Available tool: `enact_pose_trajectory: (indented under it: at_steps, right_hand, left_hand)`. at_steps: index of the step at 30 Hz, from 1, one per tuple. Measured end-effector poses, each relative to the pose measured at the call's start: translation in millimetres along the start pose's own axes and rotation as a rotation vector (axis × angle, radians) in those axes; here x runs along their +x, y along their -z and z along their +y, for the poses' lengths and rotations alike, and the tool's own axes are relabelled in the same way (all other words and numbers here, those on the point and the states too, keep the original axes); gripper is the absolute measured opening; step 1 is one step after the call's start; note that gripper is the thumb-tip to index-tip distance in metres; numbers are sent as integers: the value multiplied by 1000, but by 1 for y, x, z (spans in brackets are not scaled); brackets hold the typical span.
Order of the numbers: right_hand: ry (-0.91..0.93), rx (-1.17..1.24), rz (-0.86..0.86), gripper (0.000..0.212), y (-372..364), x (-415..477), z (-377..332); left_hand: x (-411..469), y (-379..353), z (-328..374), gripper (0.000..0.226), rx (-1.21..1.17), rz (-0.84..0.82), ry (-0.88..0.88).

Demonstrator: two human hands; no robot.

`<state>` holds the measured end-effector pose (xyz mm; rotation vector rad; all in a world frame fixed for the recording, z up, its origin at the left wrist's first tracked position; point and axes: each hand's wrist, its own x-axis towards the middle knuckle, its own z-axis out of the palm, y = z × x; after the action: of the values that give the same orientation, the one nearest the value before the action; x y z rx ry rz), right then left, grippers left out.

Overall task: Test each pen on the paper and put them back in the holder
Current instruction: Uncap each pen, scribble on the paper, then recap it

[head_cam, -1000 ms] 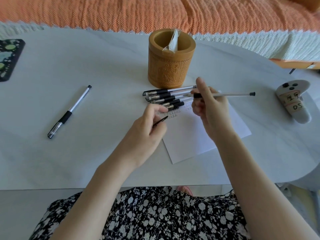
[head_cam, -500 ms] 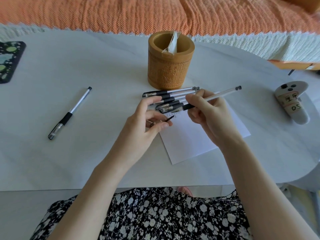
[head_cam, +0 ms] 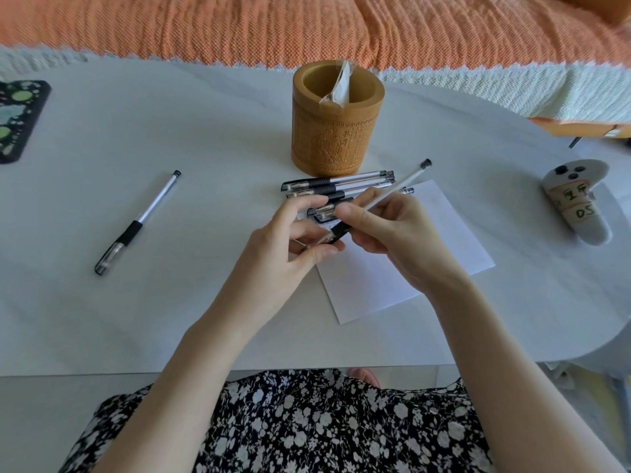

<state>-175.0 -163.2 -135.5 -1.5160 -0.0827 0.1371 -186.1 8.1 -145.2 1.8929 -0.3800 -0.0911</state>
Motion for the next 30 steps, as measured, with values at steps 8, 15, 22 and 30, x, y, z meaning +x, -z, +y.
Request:
enact_pose_trajectory:
  at_steps: [8,15,22,30]
  right_hand:
    - [28,22,52,14,-8,-1,4]
    - [-10,19,39,20,-9,-1,4]
    - [-104,119,28,45,-16,0,9]
    - [-140,60,229,28,-20,12,8]
  left_hand:
    - [-2,4,2,18,162,71,21]
    - [-2,-1,3,19,208,91,8]
    - [2,4,-1,20,222,150,16]
    - [3,13,-7,23,286,209,52]
